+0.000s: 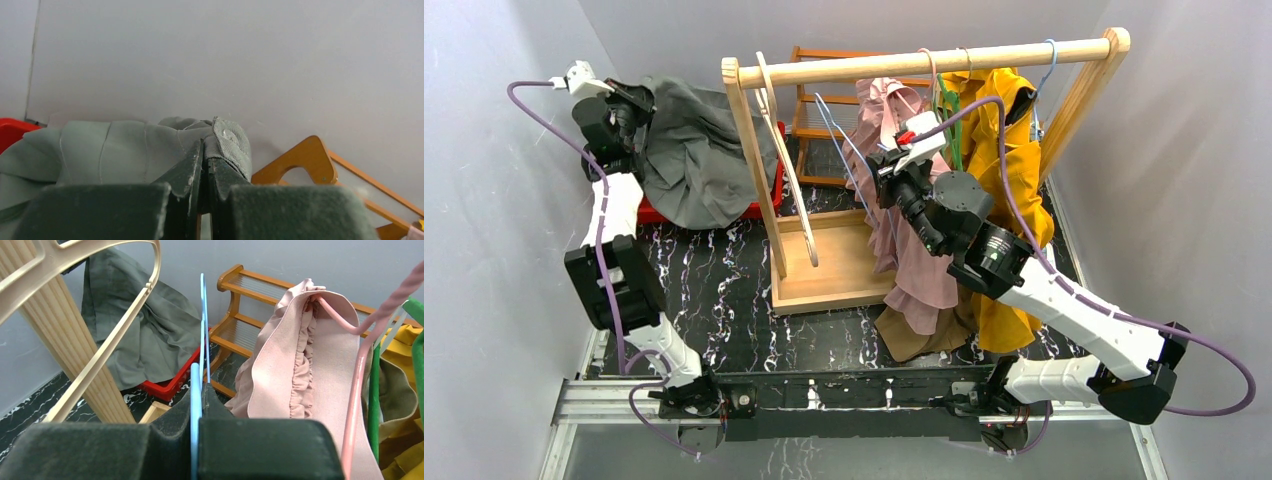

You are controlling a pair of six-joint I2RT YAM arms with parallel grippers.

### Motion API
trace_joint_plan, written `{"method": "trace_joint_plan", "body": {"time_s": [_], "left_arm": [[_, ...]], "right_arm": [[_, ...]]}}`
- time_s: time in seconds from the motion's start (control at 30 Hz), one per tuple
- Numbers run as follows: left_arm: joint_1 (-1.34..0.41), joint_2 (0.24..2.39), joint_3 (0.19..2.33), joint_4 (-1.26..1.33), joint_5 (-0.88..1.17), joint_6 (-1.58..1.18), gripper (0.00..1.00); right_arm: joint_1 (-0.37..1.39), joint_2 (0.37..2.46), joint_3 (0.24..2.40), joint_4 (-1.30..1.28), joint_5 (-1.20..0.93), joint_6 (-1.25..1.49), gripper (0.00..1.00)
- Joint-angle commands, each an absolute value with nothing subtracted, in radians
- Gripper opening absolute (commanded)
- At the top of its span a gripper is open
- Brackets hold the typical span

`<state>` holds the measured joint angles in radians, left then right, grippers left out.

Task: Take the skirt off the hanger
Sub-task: Place the skirt in the bin.

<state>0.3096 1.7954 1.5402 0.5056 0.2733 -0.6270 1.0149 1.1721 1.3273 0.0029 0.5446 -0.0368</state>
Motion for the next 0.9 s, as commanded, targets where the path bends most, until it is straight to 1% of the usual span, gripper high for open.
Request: {"method": "trace_joint_plan", "body": {"time_s": [0.0, 0.1, 0.23, 0.3, 0.47, 0.57, 0.7, 0.87], "left_arm": [[0.318, 1.737, 1.444, 0.496, 0.302, -0.581, 0.0], [0.316, 1.737, 1.348, 0.507, 0.305, -0.591, 0.0], [0.316, 1.726, 1.232, 0.515, 0.221, -0.588, 0.0], [0.315, 1.776, 1.251, 0.467, 0.211, -0.591, 0.0], [0.306, 1.936, 1.305, 0.422, 0.278, -0.604, 0.0], [0.293, 1.988, 1.295, 0.393, 0.199, -0.587, 0.0], [0.277, 2.094, 1.387, 0.224, 0.129, -0.516, 0.0], [0.275, 2.176, 1.477, 0.107, 0.052, -0.438, 0.0]], "right_arm": [[1.015, 1.134, 1.319, 0.087, 0.526, -0.005, 0.0], [1.015, 1.133, 1.316, 0.083, 0.522, 0.001, 0.0], [1.015, 1.128, 1.319, 0.077, 0.529, 0.007, 0.0], [1.015, 1.125, 1.316, 0.076, 0.53, 0.009, 0.0], [1.015, 1.131, 1.317, 0.07, 0.528, 0.022, 0.0], [1.015, 1.133, 1.321, 0.059, 0.527, 0.031, 0.0], [1.015, 1.132, 1.318, 0.053, 0.531, 0.035, 0.0], [1.015, 1.134, 1.321, 0.047, 0.528, 0.036, 0.0]]}}
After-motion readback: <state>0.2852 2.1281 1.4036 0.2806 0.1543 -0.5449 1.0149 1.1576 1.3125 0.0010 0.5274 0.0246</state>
